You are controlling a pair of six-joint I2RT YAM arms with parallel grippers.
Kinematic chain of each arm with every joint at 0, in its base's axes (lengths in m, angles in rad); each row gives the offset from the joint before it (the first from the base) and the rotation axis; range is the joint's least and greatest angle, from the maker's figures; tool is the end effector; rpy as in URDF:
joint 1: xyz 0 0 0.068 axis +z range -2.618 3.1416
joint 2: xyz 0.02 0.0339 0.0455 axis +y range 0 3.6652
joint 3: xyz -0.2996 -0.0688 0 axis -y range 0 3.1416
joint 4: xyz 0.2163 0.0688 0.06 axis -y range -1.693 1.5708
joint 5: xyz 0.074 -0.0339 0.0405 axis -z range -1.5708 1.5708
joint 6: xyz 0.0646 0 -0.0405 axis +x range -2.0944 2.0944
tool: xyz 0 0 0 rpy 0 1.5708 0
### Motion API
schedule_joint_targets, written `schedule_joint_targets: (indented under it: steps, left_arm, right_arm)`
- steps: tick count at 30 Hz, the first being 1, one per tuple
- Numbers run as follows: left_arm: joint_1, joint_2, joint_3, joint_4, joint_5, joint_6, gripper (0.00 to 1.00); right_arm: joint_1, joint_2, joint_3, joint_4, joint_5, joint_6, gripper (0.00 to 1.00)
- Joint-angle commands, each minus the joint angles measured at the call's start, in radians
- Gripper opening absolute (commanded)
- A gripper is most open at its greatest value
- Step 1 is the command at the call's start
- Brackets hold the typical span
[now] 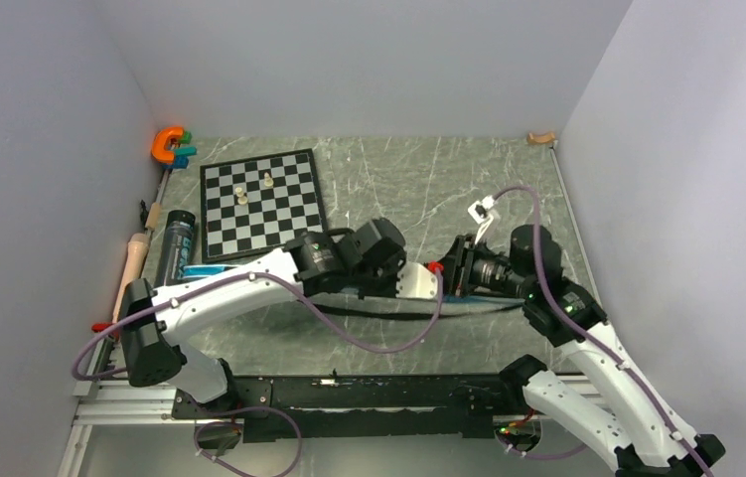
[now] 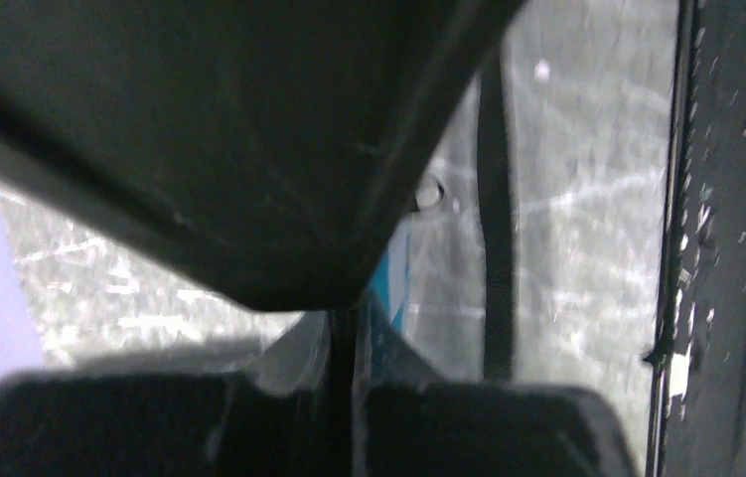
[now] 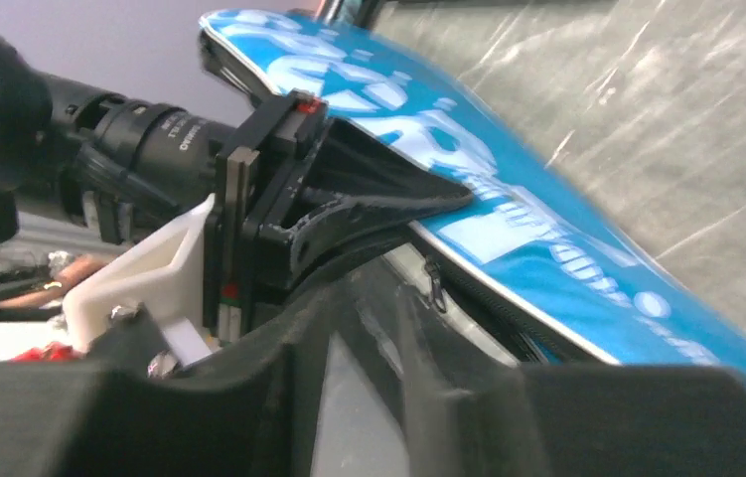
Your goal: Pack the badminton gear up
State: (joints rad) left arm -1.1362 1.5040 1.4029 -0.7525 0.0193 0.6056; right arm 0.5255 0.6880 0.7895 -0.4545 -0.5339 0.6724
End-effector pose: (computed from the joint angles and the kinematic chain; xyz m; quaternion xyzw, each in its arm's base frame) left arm 0.1304 -0.2838 0.3458 0.7184 0.6005 -0.1007 0.3363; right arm 0.0867 0.0883 0.3405 -0.0924 0.8002 0.4898 0.3337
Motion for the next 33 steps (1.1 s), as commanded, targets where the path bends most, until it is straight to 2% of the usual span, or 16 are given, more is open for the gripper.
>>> schedule_joint_targets:
  steps: [1,2,4,8,10,14,18,26,29,33]
  left_arm:
    - [0.074,-0.090,0.118,-0.025,-0.029,-0.010,0.00]
    - [0.089,-0.100,0.121,-0.020,-0.028,-0.011,0.00]
    - [0.114,-0.129,0.101,0.009,-0.012,-0.017,0.00]
    - [0.134,-0.199,0.021,0.089,-0.016,-0.023,0.00]
    - [0.150,-0.216,0.009,0.086,-0.016,-0.036,0.00]
    - [0.181,-0.237,-0.011,0.071,-0.008,-0.050,0.00]
    - [0.191,-0.255,-0.024,0.078,-0.014,-0.049,0.00]
    - [0.193,-0.266,-0.019,0.079,-0.016,-0.027,0.00]
    - [0.193,-0.268,-0.024,0.072,-0.016,-0.026,0.00]
    - [0.193,-0.265,-0.014,0.059,-0.016,-0.019,0.00]
  right_arm:
    - [0.003,0.034,0.224,-0.056,0.018,-0.090,0.49]
    - [0.002,0.045,0.271,-0.090,0.078,-0.110,0.62]
    - [0.002,0.049,0.362,-0.151,0.180,-0.131,0.70]
    - [0.002,0.012,0.451,-0.214,0.411,-0.122,0.69]
    - [0.002,0.005,0.478,-0.239,0.477,-0.116,0.68]
    - [0.002,0.007,0.552,-0.313,0.628,-0.107,0.57]
    - [0.002,0.006,0.592,-0.401,0.821,-0.100,0.38]
    - [0.002,0.047,0.558,-0.487,0.995,-0.056,0.00]
    - [0.002,0.010,0.522,-0.473,1.064,-0.019,0.00]
    - [0.002,0.007,0.487,-0.436,1.043,-0.023,0.00]
